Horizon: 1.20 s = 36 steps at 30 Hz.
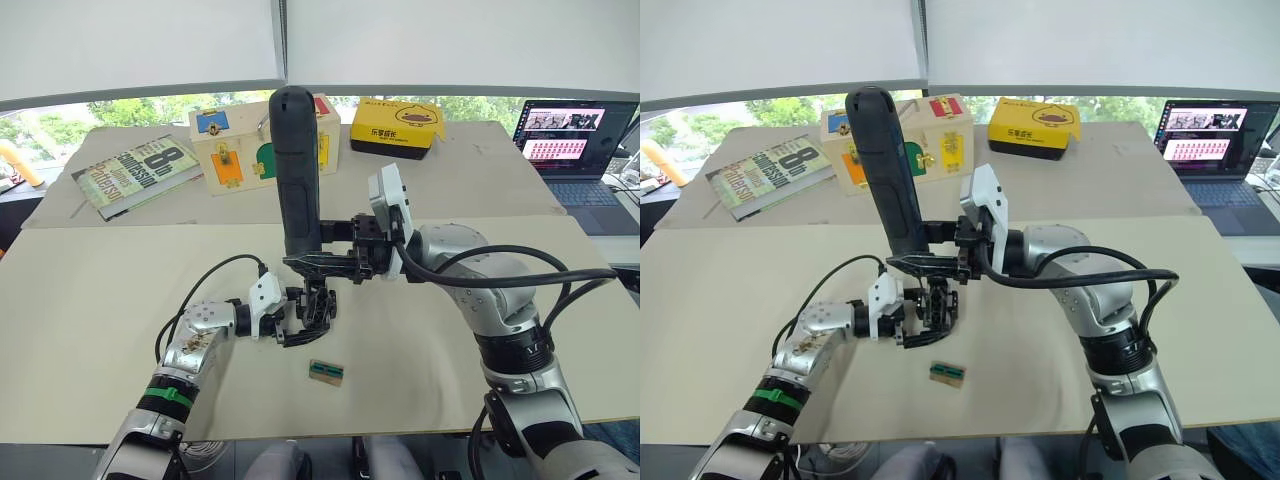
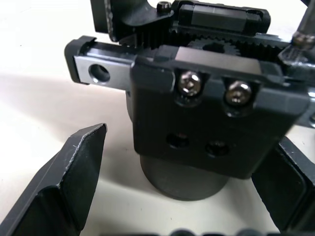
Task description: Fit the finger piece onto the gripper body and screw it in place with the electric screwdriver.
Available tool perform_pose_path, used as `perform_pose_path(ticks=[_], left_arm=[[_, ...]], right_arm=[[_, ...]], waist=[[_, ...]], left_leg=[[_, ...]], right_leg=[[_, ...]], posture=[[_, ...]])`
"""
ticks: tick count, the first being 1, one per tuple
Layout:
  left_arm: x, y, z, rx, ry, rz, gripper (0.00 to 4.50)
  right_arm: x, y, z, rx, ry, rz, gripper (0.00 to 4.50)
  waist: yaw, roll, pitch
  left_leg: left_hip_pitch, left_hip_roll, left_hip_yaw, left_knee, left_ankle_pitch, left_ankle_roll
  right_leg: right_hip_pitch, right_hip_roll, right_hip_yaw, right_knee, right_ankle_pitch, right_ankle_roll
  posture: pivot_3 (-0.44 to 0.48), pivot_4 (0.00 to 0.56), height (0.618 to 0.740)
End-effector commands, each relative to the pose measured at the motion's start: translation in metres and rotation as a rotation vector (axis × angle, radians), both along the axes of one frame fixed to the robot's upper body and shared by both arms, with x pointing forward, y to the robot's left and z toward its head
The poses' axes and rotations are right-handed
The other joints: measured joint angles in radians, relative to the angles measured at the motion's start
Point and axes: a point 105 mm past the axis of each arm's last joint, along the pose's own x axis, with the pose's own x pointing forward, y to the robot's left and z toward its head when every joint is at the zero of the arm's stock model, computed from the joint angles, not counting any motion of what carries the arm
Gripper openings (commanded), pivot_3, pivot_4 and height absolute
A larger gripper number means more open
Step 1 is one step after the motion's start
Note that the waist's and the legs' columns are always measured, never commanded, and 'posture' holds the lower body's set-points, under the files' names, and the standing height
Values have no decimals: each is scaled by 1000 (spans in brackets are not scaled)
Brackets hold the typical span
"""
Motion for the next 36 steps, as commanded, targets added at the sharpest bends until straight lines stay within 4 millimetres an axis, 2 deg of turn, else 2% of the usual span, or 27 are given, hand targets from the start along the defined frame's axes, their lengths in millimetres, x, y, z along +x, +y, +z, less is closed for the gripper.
perform_pose_path(ticks=[1, 9, 20, 21, 22, 23, 25, 36], left_arm=[[-1, -6, -2, 17, -16, -34, 4500], [-7, -5, -2, 0, 5, -108, 4500], [-3, 1, -10, 49, 16, -93, 4500], [-3, 1, -12, 53, 19, -89, 3960], [-3, 1, -12, 54, 21, -87, 3766], [-3, 1, -13, 54, 24, -85, 3368], [-4, 0, -14, 53, 28, -86, 2381], [-6, -1, -18, 65, 38, -88, 2332]], right_arm=[[-8, 0, 16, 31, -76, 26, 1912], [-9, 1, 15, 29, -71, 30, 1912], [-10, 1, 15, 27, -70, 28, 1912], [-10, 1, 14, 27, -70, 27, 1912], [-11, 1, 14, 27, -70, 27, 1912], [-11, 1, 14, 26, -69, 26, 1912], [-11, 1, 13, 26, -68, 25, 1912], [-11, 3, 5, 10, -55, 8, 1912]], waist=[[1, 0, 0], [1, 0, 0], [1, 0, 0], [1, 0, 0], [1, 0, 0], [1, 0, 0], [0, 0, 0], [2, 0, -1]], left_leg=[[0, 0, 0, 0, 0, 0], [0, 0, 0, 1, 0, 0], [0, 0, 0, 1, 0, 0], [0, 0, 0, 1, 0, 0], [0, 0, 0, 1, 0, 0], [0, 0, 0, 1, 0, 0], [0, 0, 0, 1, 0, 0], [0, 0, 0, 1, 0, 0]], right_leg=[[0, 0, 0, 0, 0, 0], [0, 0, 0, 0, 0, 0], [0, 0, 0, 0, 0, 0], [0, 0, 0, 0, 0, 0], [0, 0, 0, 0, 0, 0], [0, 0, 0, 0, 0, 0], [0, 0, 0, 1, 0, 0], [1, 0, 0, 1, 0, 0]], posture=[[0, 150, 740], [0, 150, 740], [0, 150, 740], [0, 150, 740], [0, 150, 740], [0, 150, 740], [0, 150, 740], [0, 150, 740]])
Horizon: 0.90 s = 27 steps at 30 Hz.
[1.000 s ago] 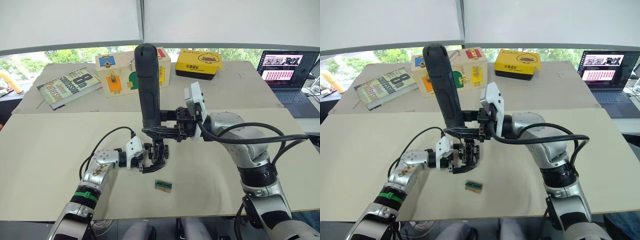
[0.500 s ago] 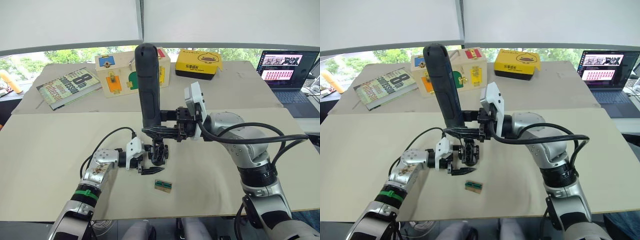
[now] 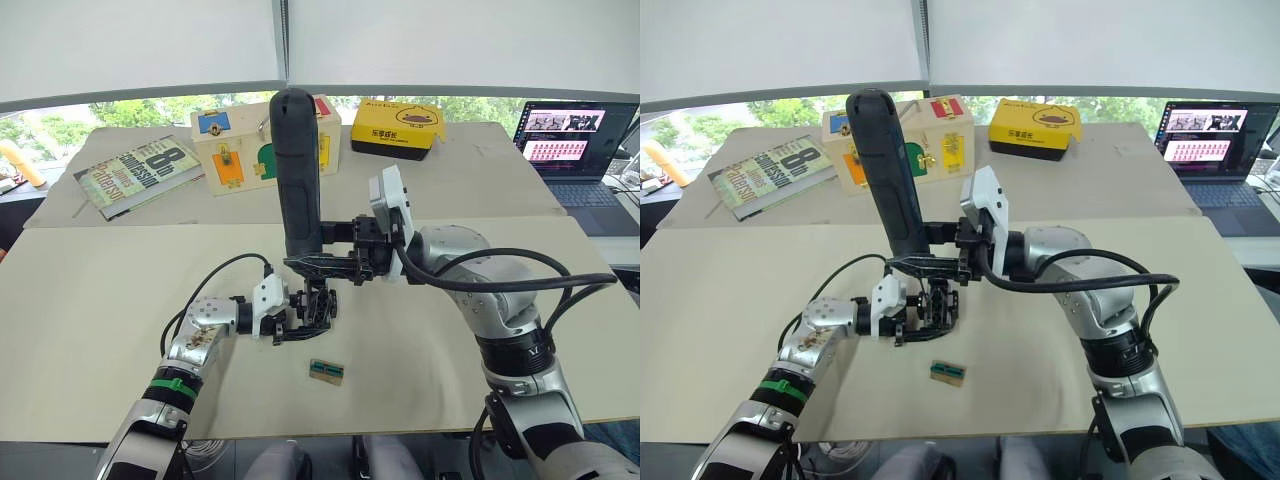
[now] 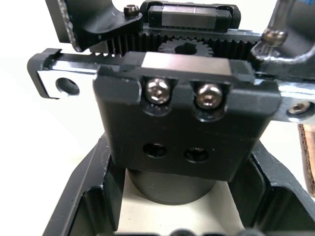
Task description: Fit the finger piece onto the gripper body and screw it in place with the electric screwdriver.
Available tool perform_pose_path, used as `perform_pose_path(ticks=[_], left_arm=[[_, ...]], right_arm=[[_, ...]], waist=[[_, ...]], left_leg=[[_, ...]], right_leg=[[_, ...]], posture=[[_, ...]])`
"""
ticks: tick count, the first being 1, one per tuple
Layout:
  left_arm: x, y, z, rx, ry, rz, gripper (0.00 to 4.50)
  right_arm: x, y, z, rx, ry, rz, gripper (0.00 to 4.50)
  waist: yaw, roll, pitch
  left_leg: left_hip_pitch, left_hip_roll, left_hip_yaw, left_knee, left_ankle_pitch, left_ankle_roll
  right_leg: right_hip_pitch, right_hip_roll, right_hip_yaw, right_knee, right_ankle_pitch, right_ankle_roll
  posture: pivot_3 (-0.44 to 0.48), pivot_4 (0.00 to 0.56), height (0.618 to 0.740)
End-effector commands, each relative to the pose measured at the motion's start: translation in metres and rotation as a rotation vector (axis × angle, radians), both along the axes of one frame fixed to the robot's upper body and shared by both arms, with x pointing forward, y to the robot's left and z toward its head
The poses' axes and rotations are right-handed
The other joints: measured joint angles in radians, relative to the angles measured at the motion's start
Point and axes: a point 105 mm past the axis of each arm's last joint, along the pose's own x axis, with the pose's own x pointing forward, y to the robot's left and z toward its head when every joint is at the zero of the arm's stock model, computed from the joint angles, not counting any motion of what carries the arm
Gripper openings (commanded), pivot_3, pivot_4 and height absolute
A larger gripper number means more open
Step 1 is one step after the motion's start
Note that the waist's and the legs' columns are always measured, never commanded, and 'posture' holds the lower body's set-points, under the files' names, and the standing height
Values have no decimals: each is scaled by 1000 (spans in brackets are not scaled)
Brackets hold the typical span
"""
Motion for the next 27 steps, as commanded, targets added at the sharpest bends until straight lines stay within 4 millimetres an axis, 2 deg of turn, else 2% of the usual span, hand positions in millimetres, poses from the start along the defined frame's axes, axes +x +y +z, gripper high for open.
perform_pose_path(ticks=[1, 9, 13, 27], left_arm=[[-5, 1, -14, 37, 50, 3, 2332], [-5, 1, -18, 54, 84, 11, 2332], [-6, 2, -20, 59, 93, 10, 2332], [-6, 4, -20, 54, 99, 14, 2332]], right_arm=[[-8, 4, 5, 9, -44, 15, 1912], [-6, 5, -21, -52, -11, -1, 1912], [-3, 6, -26, -60, 3, -8, 1912], [7, 7, -48, -112, 78, -57, 1912]], waist=[[0, 0, 0], [1, 0, -2], [0, 0, -3], [-1, 0, -15]], left_leg=[[0, 0, 0, 0, 0, 0], [5, 0, 0, -1, 0, 0], [10, 0, 0, -2, 0, 0], [12, 1, 0, -5, 0, 0]], right_leg=[[0, 0, 0, 0, 0, 0], [5, 0, 0, -1, 0, 0], [9, 0, 1, -1, 0, 0], [9, 0, 2, -1, 0, 0]], posture=[[0, 150, 740], [0, 150, 740], [0, 150, 740], [0, 150, 740]])
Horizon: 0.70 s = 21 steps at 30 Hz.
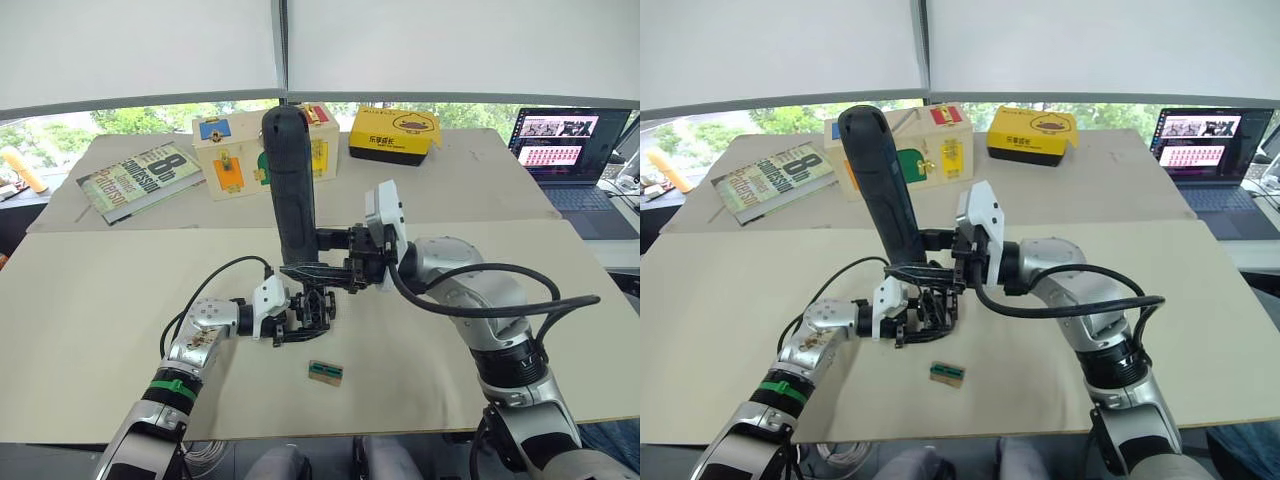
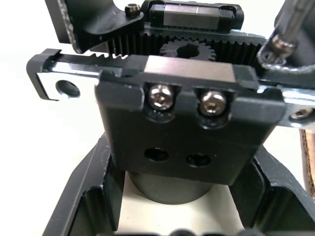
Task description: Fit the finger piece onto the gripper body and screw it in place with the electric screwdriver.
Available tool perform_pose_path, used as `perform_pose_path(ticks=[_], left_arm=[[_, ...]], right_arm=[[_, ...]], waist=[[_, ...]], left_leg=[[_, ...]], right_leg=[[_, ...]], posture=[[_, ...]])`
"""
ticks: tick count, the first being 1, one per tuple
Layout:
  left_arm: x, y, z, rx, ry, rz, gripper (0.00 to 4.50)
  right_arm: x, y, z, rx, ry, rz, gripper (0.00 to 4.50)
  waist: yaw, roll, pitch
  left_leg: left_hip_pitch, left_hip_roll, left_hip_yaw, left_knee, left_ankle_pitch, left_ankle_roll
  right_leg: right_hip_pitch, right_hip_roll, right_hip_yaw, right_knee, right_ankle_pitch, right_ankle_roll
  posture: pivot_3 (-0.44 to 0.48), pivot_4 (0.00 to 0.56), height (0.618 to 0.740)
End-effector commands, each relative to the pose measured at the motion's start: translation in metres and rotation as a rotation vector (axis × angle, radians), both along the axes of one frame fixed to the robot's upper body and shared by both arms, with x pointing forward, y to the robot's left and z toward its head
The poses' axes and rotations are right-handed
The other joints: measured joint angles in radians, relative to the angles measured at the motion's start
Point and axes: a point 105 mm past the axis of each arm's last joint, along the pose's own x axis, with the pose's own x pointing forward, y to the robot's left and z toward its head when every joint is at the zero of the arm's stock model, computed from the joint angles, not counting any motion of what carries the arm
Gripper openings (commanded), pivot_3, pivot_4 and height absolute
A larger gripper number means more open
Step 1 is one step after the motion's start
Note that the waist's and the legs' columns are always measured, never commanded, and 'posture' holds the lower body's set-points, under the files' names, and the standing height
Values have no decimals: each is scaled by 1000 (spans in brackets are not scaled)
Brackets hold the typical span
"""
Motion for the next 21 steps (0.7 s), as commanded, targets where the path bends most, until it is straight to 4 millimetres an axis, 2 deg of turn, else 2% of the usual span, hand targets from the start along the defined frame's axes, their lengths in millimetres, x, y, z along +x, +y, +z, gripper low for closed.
perform_pose_path(ticks=[1, 11, 21], left_arm=[[-6, 2, -14, 36, 59, -6, 2332], [-6, 3, -14, 36, 64, -6, 2332], [-5, 3, -14, 36, 64, -2, 2332]], right_arm=[[7, 1, -33, -107, 101, -38, 1912], [7, 2, -44, -141, 115, -48, 1912], [3, 3, -26, -95, 43, -15, 1912]], waist=[[0, 0, -4], [-1, 0, -14], [-1, 0, -16]], left_leg=[[0, 0, 0, 0, 0, 0], [0, 0, 0, -2, 0, 0], [0, 0, 0, -2, 0, 0]], right_leg=[[0, 0, 0, 0, 0, 0], [0, 0, 0, -1, 0, 0], [0, 0, 0, -2, 0, 0]], posture=[[0, 150, 740], [0, 150, 740], [0, 150, 740]])
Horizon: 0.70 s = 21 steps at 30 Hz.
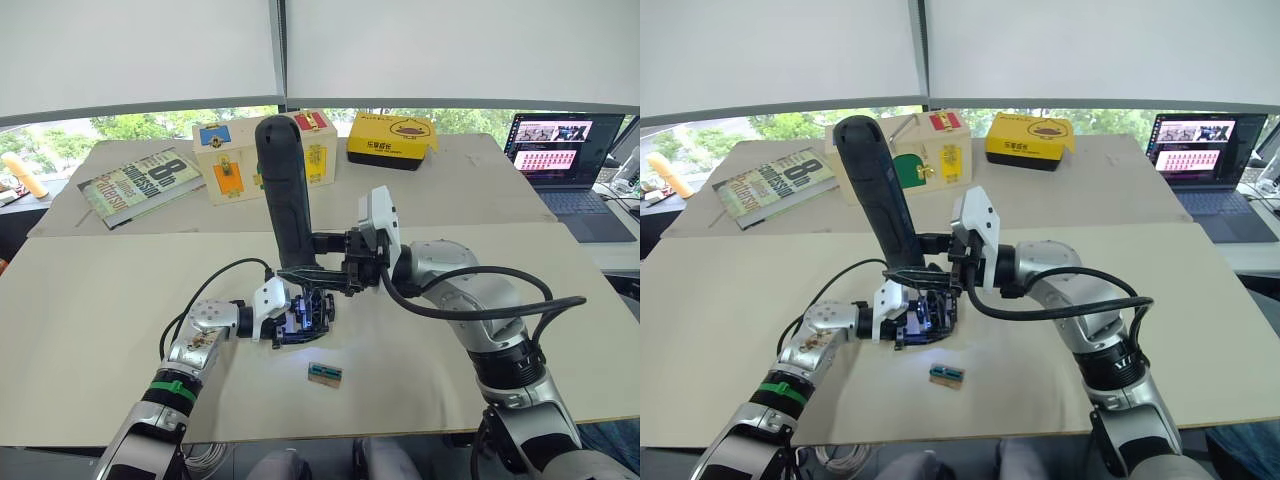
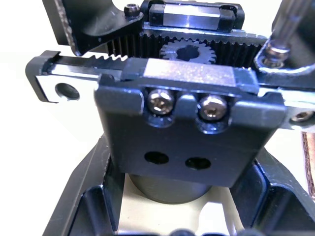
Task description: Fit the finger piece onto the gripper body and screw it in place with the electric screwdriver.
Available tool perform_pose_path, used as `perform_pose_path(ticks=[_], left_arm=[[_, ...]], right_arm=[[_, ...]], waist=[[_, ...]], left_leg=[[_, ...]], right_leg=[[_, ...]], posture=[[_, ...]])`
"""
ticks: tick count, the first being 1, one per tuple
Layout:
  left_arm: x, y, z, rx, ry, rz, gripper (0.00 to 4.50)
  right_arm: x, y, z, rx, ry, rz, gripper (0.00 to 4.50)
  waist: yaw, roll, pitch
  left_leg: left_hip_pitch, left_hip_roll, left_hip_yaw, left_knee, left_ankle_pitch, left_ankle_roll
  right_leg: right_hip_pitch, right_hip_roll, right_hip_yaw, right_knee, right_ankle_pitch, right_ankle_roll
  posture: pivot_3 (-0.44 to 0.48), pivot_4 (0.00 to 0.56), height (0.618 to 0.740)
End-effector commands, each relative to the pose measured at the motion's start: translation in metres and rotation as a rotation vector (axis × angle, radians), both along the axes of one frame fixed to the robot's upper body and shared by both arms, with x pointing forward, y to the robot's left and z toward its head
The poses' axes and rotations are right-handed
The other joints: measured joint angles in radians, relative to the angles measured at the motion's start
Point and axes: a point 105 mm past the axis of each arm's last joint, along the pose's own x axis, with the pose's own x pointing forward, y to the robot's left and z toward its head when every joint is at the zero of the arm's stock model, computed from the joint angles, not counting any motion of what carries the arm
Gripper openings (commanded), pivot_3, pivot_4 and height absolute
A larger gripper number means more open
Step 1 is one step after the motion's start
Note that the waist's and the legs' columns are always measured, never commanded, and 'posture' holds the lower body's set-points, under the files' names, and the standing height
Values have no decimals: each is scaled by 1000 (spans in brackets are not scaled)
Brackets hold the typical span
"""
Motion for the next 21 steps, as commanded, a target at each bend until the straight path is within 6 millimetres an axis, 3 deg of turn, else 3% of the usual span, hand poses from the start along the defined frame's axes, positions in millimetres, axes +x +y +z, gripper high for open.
perform_pose_path(ticks=[1, 16, 21], left_arm=[[-5, 2, -11, 26, 50, -5, 2332], [-4, 4, -14, 34, 54, 8, 2332], [-2, 4, -15, 43, 50, 17, 2332]], right_arm=[[2, 1, -16, -71, 29, -1, 1912], [-21, -4, 64, 120, -174, 130, 1912], [-29, -9, 78, 199, -200, 171, 1912]], waist=[[0, 0, 0], [0, 0, 1], [0, 0, 1]], left_leg=[[0, 0, 0, 0, 0, 0], [-2, 0, 0, 0, 0, 0], [-2, 0, 0, -1, 0, 0]], right_leg=[[0, 0, 0, 0, 0, 0], [-2, 0, 0, -1, 0, 0], [-2, 0, 0, -1, 0, 0]], posture=[[0, 150, 740], [0, 150, 740], [0, 150, 740]])
